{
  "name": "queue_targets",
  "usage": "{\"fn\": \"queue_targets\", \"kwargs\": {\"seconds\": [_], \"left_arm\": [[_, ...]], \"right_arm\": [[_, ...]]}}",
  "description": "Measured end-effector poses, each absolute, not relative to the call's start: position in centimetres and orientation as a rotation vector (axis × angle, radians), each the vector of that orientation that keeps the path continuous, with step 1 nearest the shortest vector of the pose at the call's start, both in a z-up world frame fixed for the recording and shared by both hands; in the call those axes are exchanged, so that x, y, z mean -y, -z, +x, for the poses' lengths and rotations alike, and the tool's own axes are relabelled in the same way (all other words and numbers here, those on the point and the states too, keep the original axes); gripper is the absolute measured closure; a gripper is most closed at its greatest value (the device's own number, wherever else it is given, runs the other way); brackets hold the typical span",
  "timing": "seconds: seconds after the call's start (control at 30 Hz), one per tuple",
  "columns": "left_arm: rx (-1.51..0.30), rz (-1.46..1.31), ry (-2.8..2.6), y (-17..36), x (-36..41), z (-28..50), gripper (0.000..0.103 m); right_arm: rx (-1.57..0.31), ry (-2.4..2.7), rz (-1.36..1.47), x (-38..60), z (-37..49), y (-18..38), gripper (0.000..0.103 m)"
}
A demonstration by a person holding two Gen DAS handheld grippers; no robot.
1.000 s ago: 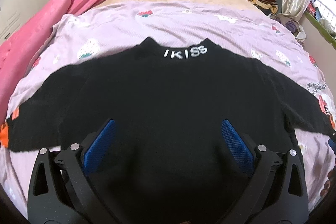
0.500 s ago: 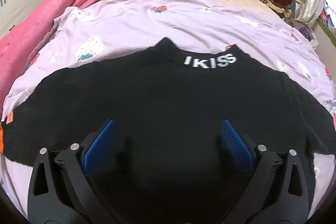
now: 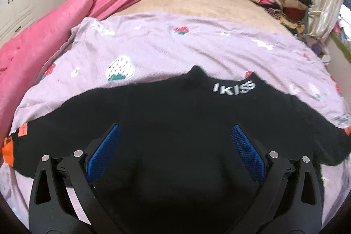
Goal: Fold small clothes
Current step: 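Grasp the orange cuff of the sleeve with the right tool, then lift the sleeve with the right tool and fold it across the sweater body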
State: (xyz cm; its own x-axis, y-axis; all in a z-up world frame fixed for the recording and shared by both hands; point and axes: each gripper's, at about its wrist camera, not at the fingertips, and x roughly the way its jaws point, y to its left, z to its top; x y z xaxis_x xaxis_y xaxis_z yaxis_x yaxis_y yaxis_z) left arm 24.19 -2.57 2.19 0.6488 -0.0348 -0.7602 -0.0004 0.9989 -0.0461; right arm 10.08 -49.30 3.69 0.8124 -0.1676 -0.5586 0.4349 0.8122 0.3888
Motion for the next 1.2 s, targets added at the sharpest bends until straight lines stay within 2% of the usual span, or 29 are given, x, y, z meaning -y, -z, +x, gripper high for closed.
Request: {"fn": "queue_targets", "kwargs": {"seconds": [0.53, 0.8, 1.2], "left_arm": [[-0.836, -0.139, 0.059, -3.7, -0.3, 22.9, 0.009], [-0.841, -0.21, 0.089, -3.4, -2.2, 23.0, 0.009], [-0.962, -0.342, 0.295, 0.2, -2.0, 23.7, 0.009]], "right_arm": [[-0.503, 0.073, 0.323, 37.3, 13.6, -8.7, 0.096], [-0.554, -0.052, 0.272, 31.1, 15.4, -7.9, 0.096], [-0.657, -0.205, 0.113, 22.3, 17.4, -4.1, 0.096]]}}
